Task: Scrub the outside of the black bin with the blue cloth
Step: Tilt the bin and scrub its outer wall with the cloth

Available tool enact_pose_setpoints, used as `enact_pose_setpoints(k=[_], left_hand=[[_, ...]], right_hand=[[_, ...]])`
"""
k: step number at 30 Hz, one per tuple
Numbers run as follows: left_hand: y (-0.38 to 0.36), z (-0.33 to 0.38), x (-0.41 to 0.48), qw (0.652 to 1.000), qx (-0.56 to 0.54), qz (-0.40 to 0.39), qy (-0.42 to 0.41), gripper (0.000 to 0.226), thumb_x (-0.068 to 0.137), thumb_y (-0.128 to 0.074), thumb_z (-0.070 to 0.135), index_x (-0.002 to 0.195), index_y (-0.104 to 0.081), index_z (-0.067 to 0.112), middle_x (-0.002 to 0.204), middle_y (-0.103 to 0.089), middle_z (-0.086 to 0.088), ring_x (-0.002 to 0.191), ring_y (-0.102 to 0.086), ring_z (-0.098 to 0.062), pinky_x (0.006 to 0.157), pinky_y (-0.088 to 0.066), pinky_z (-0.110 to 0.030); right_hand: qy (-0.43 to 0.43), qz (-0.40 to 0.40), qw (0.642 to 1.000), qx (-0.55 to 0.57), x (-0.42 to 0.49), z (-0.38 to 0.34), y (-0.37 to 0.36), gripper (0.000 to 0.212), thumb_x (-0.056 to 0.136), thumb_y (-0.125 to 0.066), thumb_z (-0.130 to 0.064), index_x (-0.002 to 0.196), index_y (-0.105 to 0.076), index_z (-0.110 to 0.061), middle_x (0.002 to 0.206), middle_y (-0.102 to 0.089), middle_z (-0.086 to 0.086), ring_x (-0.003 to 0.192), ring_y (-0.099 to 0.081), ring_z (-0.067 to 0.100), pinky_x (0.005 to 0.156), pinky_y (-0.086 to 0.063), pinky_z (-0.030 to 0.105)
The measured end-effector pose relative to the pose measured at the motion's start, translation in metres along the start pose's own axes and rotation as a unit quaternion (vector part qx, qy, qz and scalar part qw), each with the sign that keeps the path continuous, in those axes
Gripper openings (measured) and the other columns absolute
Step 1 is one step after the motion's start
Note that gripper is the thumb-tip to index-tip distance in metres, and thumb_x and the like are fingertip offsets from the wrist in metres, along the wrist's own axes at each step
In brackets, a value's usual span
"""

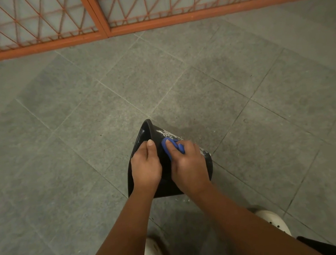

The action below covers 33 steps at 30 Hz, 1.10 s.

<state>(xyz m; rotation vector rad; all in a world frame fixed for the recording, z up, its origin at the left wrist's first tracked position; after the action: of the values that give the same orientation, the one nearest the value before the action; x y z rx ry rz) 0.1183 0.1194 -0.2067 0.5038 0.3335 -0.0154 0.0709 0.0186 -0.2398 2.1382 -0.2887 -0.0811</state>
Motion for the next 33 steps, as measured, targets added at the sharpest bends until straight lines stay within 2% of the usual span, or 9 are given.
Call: enact_pose_setpoints(k=[3,8,13,16,18,22,24,28,33], left_hand=[[-0.002,-0.002,0.001,1.0,0.016,-0.001,-0.003,0.035,0.101,-0.037,0.027,0.08,-0.06,0.011,0.073,-0.065,-0.006,0.072,-0.063,-0.021,0.072,-0.052,-0.04],[-0.005,0.004,-0.005,0.997,0.065,-0.009,-0.038,0.035,0.101,-0.038,0.028,0.073,-0.056,0.015,0.059,-0.053,0.004,0.054,-0.05,-0.008,0.056,-0.038,-0.023],[-0.005,0.001,-0.005,0.997,0.066,0.002,-0.045,0.036,0.101,-0.038,0.03,0.076,-0.057,0.012,0.06,-0.056,0.0,0.057,-0.056,-0.015,0.057,-0.045,-0.03],[-0.006,0.0,-0.004,0.996,0.071,0.012,-0.043,0.035,0.1,-0.038,0.027,0.078,-0.059,0.011,0.061,-0.058,0.001,0.058,-0.057,-0.013,0.059,-0.045,-0.029],[-0.005,0.0,-0.002,0.996,0.066,0.016,-0.05,0.033,0.101,-0.039,0.024,0.082,-0.063,0.01,0.064,-0.06,0.002,0.061,-0.058,-0.012,0.062,-0.045,-0.028],[-0.005,0.004,-0.006,0.996,0.052,0.003,-0.068,0.032,0.101,-0.039,0.024,0.084,-0.063,0.011,0.064,-0.058,0.007,0.057,-0.054,-0.004,0.055,-0.04,-0.011],[-0.009,0.005,-0.006,0.997,0.044,-0.016,-0.063,0.031,0.101,-0.039,0.025,0.084,-0.062,0.013,0.064,-0.058,0.007,0.056,-0.054,-0.001,0.056,-0.04,-0.013],[-0.007,0.0,-0.001,0.999,0.006,-0.03,-0.044,0.032,0.1,-0.04,0.023,0.083,-0.064,0.011,0.07,-0.064,0.001,0.064,-0.059,-0.006,0.064,-0.046,-0.025],[-0.001,-0.006,0.0,0.998,-0.029,-0.055,-0.033,0.031,0.101,-0.04,0.023,0.081,-0.063,0.014,0.073,-0.062,-0.004,0.07,-0.058,-0.014,0.07,-0.049,-0.034]], right_hand=[[-0.039,-0.006,0.999,0.009,-0.001,-0.005,0.003,0.045,0.089,-0.034,-0.031,0.125,-0.055,-0.015,0.096,-0.056,0.014,0.085,-0.053,0.031,0.066,-0.051,0.045],[-0.001,-0.015,1.0,0.024,0.01,-0.003,0.004,0.042,0.091,-0.037,-0.03,0.128,-0.053,-0.018,0.097,-0.056,0.013,0.085,-0.054,0.031,0.068,-0.051,0.043],[-0.044,-0.036,0.998,-0.022,0.011,0.001,0.007,0.054,0.086,-0.026,-0.034,0.125,-0.057,-0.016,0.099,-0.057,0.016,0.088,-0.054,0.033,0.067,-0.053,0.045],[-0.037,-0.027,0.999,0.019,0.0,-0.013,0.011,0.041,0.084,-0.048,-0.019,0.124,-0.058,-0.018,0.111,-0.055,0.016,0.099,-0.052,0.035,0.079,-0.05,0.048],[-0.02,-0.048,0.998,0.035,0.003,-0.021,0.01,0.046,0.081,-0.056,-0.014,0.126,-0.056,-0.021,0.118,-0.053,0.015,0.107,-0.048,0.036,0.086,-0.046,0.049],[-0.058,-0.027,0.996,0.056,0.022,-0.006,0.007,0.044,0.089,-0.036,-0.036,0.126,-0.054,-0.021,0.102,-0.054,0.015,0.092,-0.052,0.035,0.074,-0.051,0.049],[-0.054,-0.006,0.997,0.062,0.017,-0.001,0.006,0.042,0.091,-0.034,-0.035,0.128,-0.05,-0.021,0.099,-0.054,0.015,0.089,-0.053,0.032,0.07,-0.051,0.048],[-0.017,-0.014,0.994,0.111,-0.005,-0.011,0.008,0.039,0.087,-0.048,-0.019,0.126,-0.054,-0.022,0.113,-0.052,0.014,0.102,-0.052,0.033,0.08,-0.048,0.049],[-0.005,-0.021,0.997,0.076,0.017,0.002,0.001,0.043,0.09,-0.038,-0.032,0.128,-0.05,-0.016,0.099,-0.052,0.015,0.088,-0.054,0.031,0.068,-0.051,0.048]])
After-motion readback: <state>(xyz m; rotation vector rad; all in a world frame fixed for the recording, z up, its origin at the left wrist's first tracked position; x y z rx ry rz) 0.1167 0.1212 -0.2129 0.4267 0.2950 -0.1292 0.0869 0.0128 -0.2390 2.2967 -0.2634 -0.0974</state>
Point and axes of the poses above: each hand's wrist, its own x-axis towards the middle knuckle, its own y-axis out of the back of the hand, z = x × y, the point moved 3 cm from there along x, towards the middle knuckle
